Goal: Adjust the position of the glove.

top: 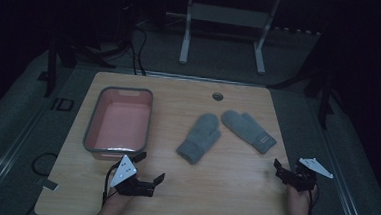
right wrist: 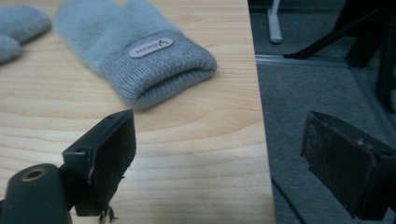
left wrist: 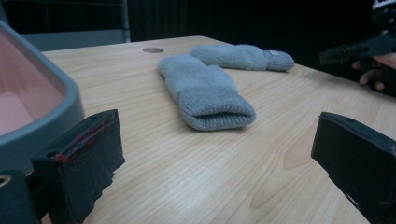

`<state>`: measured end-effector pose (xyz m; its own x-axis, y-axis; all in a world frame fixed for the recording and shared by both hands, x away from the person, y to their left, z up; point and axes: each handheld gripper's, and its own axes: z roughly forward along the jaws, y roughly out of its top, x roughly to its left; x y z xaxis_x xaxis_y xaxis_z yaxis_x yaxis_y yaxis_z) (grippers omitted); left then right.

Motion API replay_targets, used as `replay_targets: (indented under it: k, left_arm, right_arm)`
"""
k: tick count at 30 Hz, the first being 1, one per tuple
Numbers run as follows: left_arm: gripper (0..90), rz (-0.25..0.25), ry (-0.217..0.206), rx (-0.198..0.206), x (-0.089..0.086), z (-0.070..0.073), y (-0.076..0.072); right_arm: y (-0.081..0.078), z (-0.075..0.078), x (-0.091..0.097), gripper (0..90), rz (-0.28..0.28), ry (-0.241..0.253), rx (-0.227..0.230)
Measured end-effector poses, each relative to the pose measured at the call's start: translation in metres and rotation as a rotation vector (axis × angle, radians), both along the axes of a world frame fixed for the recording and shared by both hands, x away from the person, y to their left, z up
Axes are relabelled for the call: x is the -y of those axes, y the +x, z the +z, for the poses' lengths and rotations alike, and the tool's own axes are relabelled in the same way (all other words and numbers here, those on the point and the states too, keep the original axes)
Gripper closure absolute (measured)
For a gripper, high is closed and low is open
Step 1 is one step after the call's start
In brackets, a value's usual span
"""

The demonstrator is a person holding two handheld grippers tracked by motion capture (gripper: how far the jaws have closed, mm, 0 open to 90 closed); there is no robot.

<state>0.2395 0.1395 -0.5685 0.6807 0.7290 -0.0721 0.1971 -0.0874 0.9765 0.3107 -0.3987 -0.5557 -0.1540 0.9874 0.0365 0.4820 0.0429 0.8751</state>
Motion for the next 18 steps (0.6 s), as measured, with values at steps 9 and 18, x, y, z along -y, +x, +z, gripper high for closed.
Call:
replay_targets:
  k: [9,18]
  left_arm:
    - [2.4,-0.038,0.01,0.005,0.009,-0.002,-0.003]
    - [3.5,-0.017,0.007,0.021,0.006,-0.004,-0.003]
  right_arm:
    - [0.004,0.003,-0.002,10.8,0.102,-0.008,-0.029]
    - [0.011,0.021,-0.006,15.0,0.223,-0.035,-0.061]
